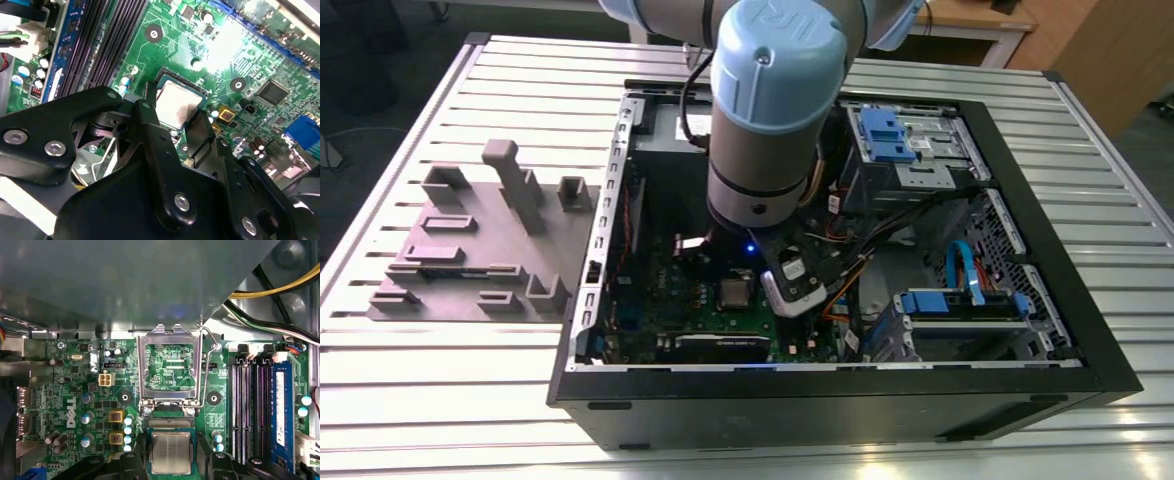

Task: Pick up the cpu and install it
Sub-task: 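Place the cpu into insertion slot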

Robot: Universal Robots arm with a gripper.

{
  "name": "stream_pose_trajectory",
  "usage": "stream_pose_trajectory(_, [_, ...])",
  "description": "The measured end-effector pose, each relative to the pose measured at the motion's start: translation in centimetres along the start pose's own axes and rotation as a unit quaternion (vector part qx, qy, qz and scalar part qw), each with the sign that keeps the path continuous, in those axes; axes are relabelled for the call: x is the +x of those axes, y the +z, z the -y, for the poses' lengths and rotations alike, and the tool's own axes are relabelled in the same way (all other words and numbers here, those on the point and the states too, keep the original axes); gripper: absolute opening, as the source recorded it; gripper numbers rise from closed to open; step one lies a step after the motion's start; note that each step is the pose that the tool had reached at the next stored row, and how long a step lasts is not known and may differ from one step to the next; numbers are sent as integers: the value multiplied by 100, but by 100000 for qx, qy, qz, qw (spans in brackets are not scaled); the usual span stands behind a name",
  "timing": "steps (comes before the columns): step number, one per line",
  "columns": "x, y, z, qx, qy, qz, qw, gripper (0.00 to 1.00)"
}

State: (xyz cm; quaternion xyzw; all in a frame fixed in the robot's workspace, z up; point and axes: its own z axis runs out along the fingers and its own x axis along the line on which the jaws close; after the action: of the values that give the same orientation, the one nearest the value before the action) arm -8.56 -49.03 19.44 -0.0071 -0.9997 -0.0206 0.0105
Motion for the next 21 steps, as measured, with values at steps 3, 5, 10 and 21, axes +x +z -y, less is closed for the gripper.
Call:
stream_pose_trajectory(3, [5,9,-3,-25,1,-1,100000,47])
stream_pose_trajectory(5, [9,17,-5,-40,-1,1,100000,47])
stream_pose_trajectory(10, [10,42,-5,-199,-6,-3,100000,47])
stream_pose_trajectory(21, [9,85,-3,-364,-10,-9,99999,47])
